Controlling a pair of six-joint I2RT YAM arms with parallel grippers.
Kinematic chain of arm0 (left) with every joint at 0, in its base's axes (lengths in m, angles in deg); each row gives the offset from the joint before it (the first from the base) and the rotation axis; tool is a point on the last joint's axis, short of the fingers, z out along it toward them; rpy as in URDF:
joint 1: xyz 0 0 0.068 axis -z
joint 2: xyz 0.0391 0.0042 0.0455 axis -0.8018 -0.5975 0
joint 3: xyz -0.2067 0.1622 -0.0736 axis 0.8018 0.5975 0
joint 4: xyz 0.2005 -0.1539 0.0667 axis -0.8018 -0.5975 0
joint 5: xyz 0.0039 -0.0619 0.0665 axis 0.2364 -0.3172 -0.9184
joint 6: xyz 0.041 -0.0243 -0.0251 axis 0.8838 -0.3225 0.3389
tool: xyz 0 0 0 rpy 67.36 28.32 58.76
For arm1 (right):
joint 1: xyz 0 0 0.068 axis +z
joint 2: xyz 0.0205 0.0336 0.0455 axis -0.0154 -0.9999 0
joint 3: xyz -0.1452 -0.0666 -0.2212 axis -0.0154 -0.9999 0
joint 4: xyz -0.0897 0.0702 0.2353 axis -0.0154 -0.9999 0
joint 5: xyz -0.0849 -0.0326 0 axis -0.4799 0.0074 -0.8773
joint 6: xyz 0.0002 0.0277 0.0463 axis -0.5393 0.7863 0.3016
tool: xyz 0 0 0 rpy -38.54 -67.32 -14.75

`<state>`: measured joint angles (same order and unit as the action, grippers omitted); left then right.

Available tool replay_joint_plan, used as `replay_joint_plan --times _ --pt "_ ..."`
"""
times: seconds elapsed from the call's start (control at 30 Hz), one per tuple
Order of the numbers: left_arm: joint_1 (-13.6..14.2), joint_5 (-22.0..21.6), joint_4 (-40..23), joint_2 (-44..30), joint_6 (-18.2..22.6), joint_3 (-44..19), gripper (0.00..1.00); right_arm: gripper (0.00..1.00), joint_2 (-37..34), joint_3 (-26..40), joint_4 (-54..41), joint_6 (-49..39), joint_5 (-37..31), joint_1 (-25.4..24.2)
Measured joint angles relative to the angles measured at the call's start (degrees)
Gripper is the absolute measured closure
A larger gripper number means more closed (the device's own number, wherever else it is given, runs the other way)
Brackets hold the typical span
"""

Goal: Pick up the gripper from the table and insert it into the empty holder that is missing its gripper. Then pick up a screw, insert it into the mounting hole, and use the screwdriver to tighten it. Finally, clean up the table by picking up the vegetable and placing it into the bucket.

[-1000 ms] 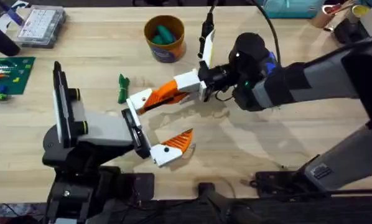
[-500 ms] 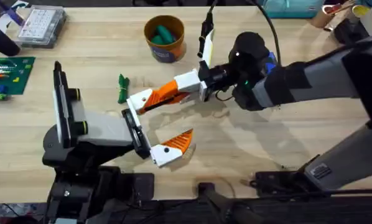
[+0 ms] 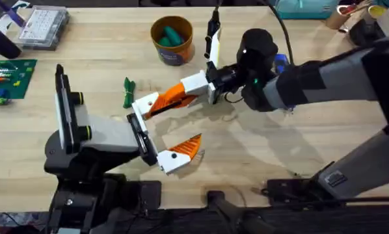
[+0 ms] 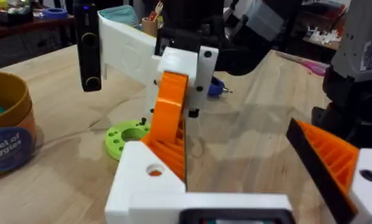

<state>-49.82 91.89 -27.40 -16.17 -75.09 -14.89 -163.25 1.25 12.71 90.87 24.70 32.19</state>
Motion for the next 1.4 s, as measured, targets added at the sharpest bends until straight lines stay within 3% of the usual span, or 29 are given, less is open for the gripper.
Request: replay_joint_plan --times 1.2,1.23,1.27,1.4 --pt "0.0 -0.4 0.1 0.0 0.5 0.0 0.014 0.990 0.0 0.6 -0.8 -0.2 0.2 0.0" --pt "0.0 -0.4 0.1 0.0 0.5 0.0 0.014 0.970 0.0 0.6 -0.9 -0.3 0.3 0.0" --pt "0.0 -0.4 0.1 0.0 0.5 0.0 0.014 0.886 0.0 0.6 -1.0 -0.2 0.3 0.0" --pt "0.2 1.0 -0.1 0.0 0.5 0.0 0.014 0.356 0.0 0.8 -0.9 -0.5 0.2 0.2"
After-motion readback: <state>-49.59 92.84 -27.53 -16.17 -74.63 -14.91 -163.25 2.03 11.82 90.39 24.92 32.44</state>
